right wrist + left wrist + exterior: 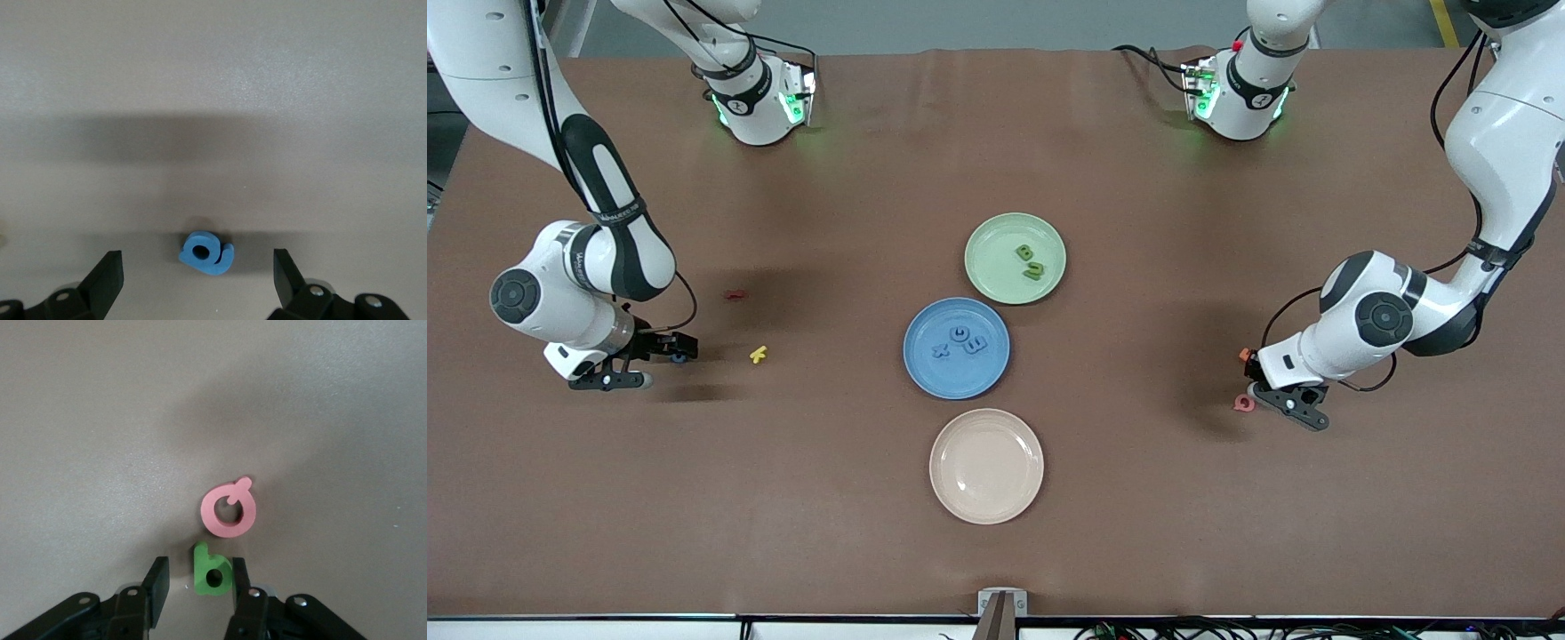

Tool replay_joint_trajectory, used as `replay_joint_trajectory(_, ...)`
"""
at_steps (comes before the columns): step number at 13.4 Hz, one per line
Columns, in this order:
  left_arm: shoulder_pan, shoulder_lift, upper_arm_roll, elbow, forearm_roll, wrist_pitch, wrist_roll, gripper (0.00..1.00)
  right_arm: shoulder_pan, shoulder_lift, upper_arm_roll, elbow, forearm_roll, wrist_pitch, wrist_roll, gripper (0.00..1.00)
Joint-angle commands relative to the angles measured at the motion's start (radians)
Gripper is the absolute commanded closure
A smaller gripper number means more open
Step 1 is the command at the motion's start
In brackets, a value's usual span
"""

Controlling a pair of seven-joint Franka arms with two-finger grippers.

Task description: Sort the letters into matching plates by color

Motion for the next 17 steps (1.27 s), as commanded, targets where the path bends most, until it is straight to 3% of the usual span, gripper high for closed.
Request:
replay_joint_trajectory(1,-0.012,0.002,0.008,0.003,-0.016,0.000,0.023,0.65,-0.024,0.011,0.020,-0.013,-0.004,0.035,-0.015,0.05)
replay_joint_trajectory(4,-0.013,0.000,0.017,0.003,-0.016,-0.001,0.016,0.64,-0.024,0.022,0.020,-0.013,-0.004,0.052,-0.015,0.15)
replay_joint_trajectory(9,-0.016,-0.003,0.013,-0.002,-0.021,-0.003,-0.026,0.60,-0.024,0.026,0.020,-0.012,-0.004,0.052,-0.015,0.48)
replay_joint_trajectory(14,-0.018,-0.006,0.011,-0.005,-0.035,-0.005,-0.027,0.60,-0.023,0.026,0.020,-0.010,-0.004,0.047,-0.015,0.73)
replay_joint_trajectory(17,-0.019,-0.006,0.011,-0.011,-0.053,-0.005,-0.020,0.61,-0.017,0.017,0.020,-0.003,-0.004,0.037,-0.013,0.81)
